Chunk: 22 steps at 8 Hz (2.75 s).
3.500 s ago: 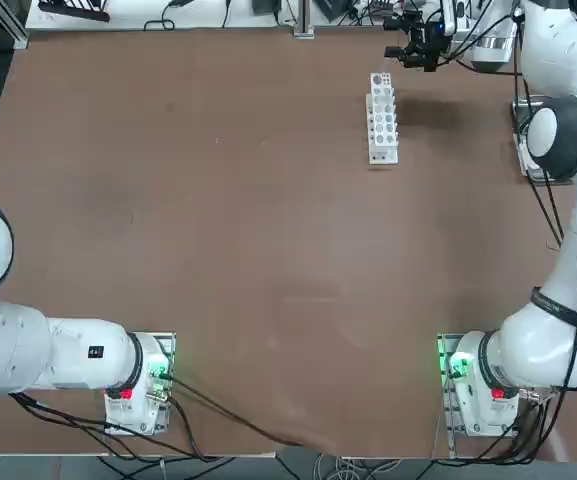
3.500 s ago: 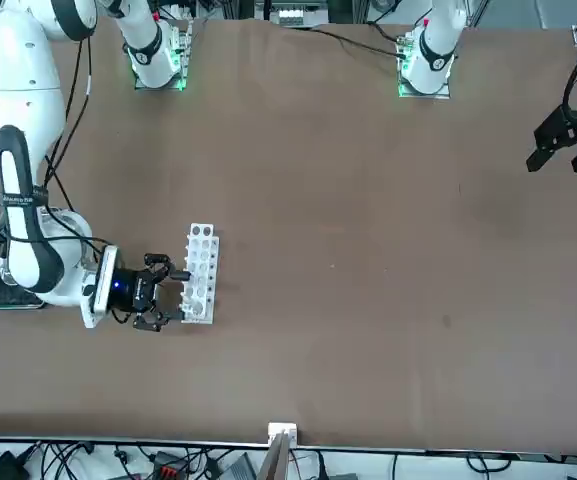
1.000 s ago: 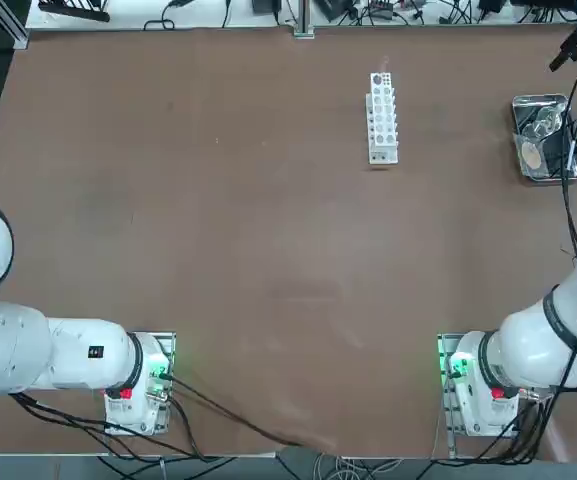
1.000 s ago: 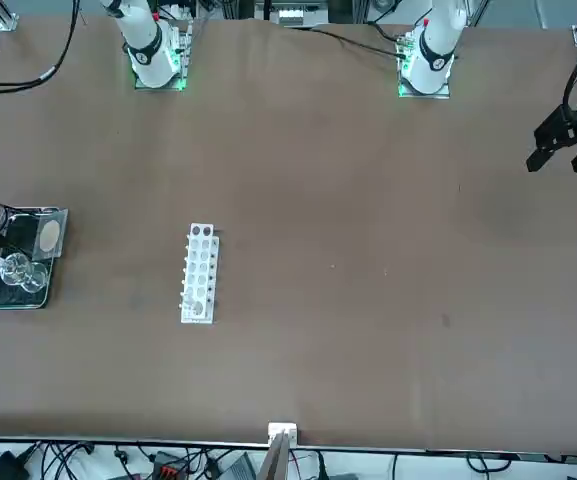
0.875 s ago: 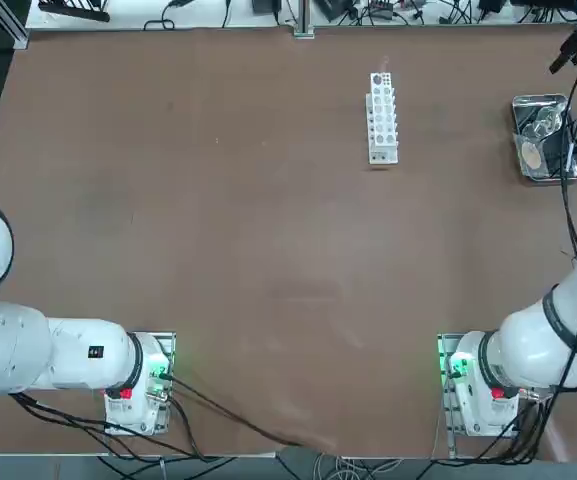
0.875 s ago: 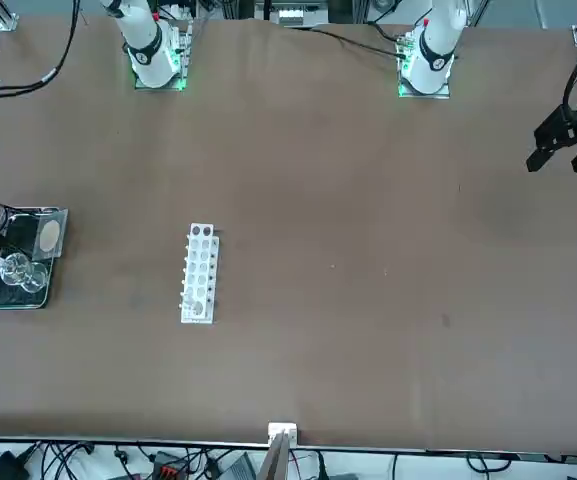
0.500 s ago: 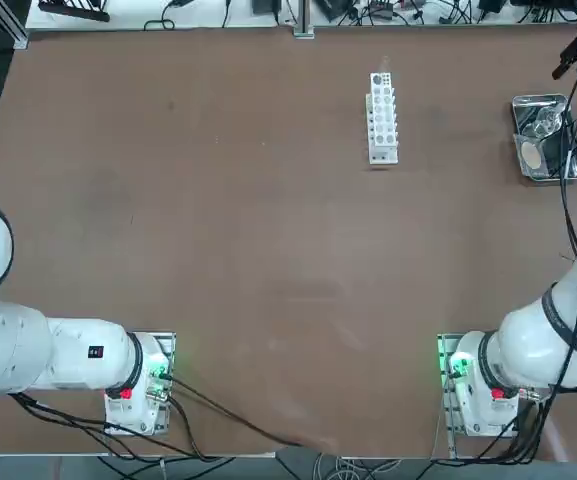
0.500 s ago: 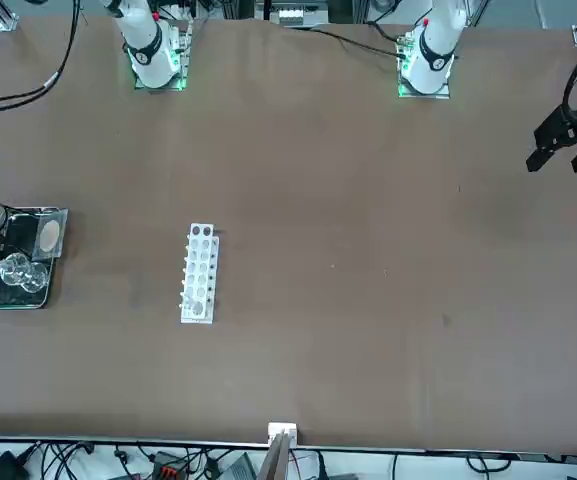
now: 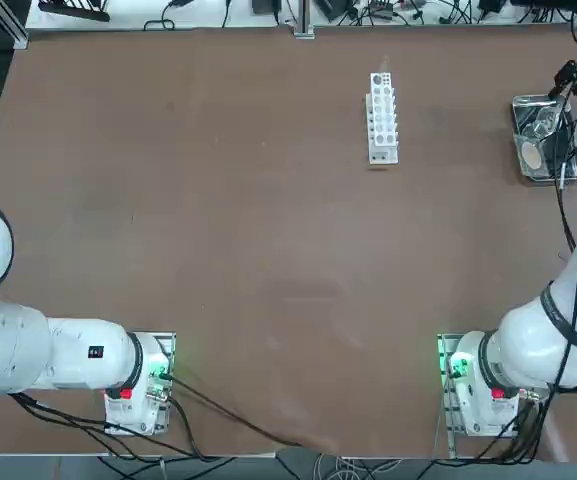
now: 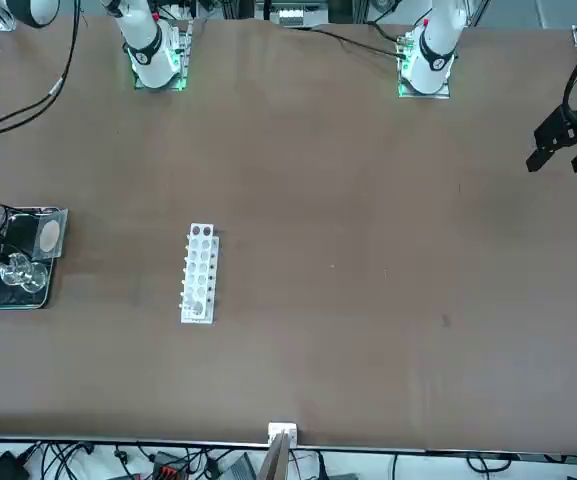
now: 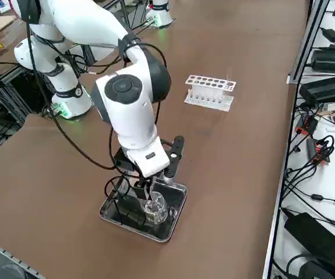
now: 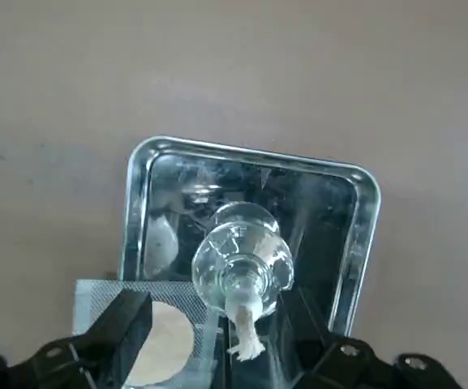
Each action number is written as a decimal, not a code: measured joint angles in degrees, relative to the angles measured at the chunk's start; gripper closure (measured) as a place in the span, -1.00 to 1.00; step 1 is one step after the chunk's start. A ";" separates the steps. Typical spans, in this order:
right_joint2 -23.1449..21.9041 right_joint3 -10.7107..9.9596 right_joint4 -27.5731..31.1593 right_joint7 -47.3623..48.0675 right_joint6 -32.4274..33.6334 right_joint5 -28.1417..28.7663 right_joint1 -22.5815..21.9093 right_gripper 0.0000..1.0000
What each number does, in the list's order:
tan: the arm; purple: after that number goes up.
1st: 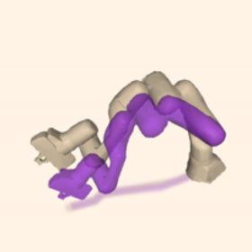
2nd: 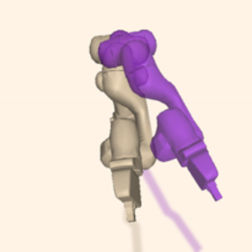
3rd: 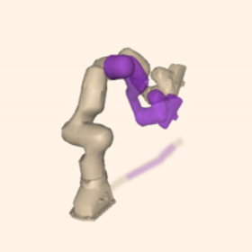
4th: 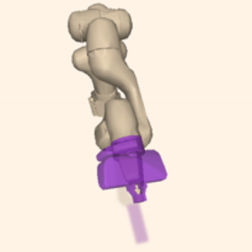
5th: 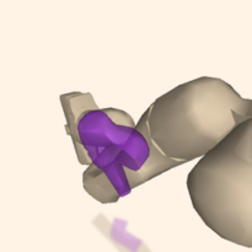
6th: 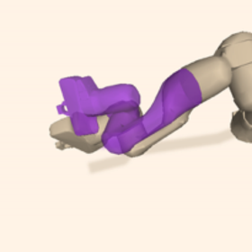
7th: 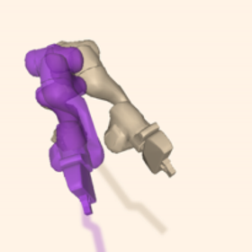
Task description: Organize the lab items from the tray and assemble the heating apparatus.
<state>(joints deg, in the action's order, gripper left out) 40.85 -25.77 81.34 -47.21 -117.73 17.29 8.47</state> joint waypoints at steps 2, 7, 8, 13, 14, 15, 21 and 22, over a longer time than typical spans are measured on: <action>1.69 -0.04 -0.86 -3.17 -1.15 -1.88 0.45 -0.83; 4.88 0.07 -3.44 -4.68 -1.22 -2.78 1.91 -0.70; 4.93 0.11 -3.44 -4.68 -1.22 -2.77 1.90 -0.67; 5.08 0.58 -3.44 -4.68 -0.48 -2.48 1.85 -0.43; 5.09 0.67 -3.44 -4.68 -0.25 -2.45 1.84 -0.38; 5.11 0.67 -3.44 -4.68 -0.15 -2.45 1.86 -0.36; 5.16 0.67 -3.44 -4.69 0.07 -2.45 1.90 -0.21; 5.21 0.67 -3.43 -4.69 0.13 -2.45 1.91 -0.15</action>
<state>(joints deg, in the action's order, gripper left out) 46.06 -25.10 77.90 -51.89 -117.59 14.84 10.38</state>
